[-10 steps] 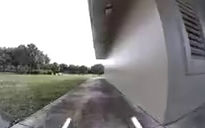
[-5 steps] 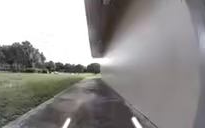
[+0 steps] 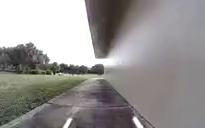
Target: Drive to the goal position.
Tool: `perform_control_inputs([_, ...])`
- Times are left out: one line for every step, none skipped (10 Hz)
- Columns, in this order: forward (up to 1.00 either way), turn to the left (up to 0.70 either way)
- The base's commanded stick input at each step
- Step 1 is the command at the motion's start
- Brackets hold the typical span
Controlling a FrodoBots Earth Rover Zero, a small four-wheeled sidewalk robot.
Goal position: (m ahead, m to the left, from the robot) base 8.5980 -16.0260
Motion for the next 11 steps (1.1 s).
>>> perform_control_inputs([0.69, 0.34])
perform_control_inputs([0.69, 0.34])
perform_control_inputs([0.69, 0.34])
perform_control_inputs([0.69, 0.34])
perform_control_inputs([0.69, 0.34])
perform_control_inputs([0.69, 0.34])
perform_control_inputs([0.69, 0.29])
perform_control_inputs([0.69, 0.10])
perform_control_inputs([0.69, 0.03])
perform_control_inputs([0.69, 0.05])
perform_control_inputs([0.69, 0.11])
